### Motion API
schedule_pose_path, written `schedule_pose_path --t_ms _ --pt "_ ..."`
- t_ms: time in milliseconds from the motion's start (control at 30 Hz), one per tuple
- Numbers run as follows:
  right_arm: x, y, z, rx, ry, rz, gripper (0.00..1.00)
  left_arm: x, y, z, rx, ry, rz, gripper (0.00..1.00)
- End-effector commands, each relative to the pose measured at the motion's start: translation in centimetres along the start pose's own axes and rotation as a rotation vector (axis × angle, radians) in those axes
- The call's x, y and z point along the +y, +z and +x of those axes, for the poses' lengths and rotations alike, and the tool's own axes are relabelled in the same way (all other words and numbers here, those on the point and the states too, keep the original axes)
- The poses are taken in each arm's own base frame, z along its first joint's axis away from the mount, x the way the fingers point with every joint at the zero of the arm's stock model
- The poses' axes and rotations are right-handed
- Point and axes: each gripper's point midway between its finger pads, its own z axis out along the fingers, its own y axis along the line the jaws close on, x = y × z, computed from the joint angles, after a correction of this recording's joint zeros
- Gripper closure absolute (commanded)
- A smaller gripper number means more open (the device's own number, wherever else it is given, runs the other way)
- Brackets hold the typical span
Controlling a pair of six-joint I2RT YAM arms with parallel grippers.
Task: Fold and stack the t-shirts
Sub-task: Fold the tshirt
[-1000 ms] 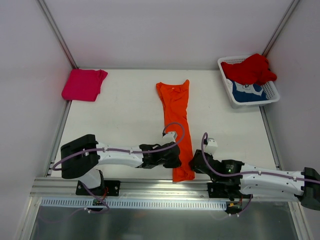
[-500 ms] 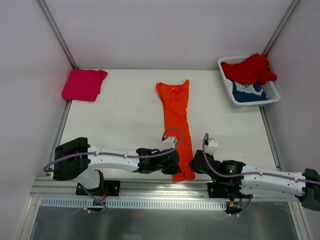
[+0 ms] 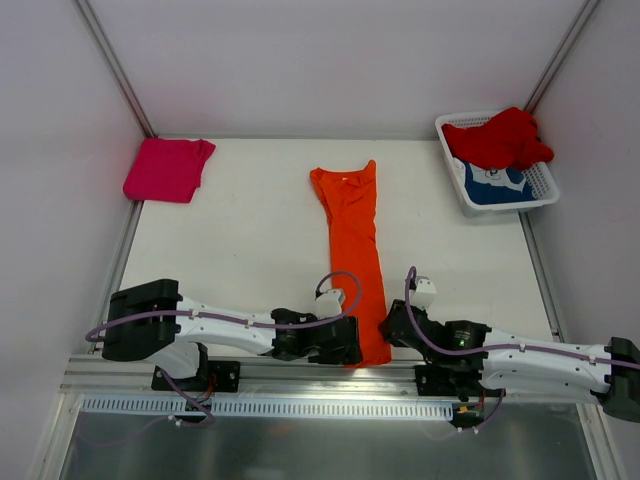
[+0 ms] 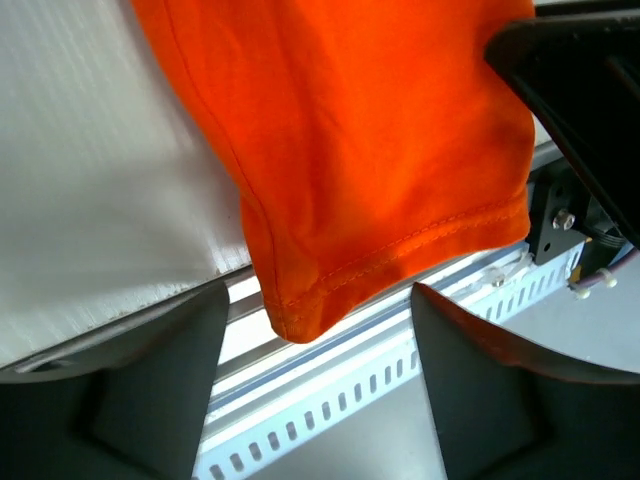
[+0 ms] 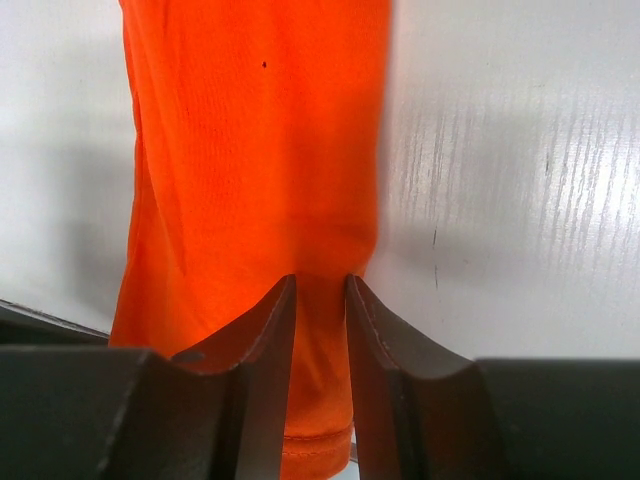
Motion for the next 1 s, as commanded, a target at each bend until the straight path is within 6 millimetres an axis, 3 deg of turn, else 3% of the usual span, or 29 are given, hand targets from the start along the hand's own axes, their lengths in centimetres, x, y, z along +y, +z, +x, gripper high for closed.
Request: schedule_pose_path --t_ms 0,67,133,467,967 --pt "0.3 -0.2 -0.7 -0.026 -0.002 -0.010 0.70 0.0 -0.7 -0.2 -0.019 0.001 0.000 0.23" --pt "0.3 -0.2 -0.6 -0.023 0.000 -0.009 0.70 0.3 -0.8 -0.4 -0.031 0.012 -0.015 0.13" --pt "0.3 -0.2 -0.6 -0.023 -0.001 -0.008 0.70 0.6 -0.9 -0.7 -0.044 0.018 -0.023 0.11" --pt "0.6 -0.2 -0.7 -0.022 -0.001 -0.018 0.70 2.5 0.3 -1.8 -0.122 0.023 -0.089 0.18" --pt "-0.1 -1.1 -2.0 -0.076 0.014 -0.018 0.70 0.3 2.3 -1.3 -0.097 -0.017 0.000 0.29"
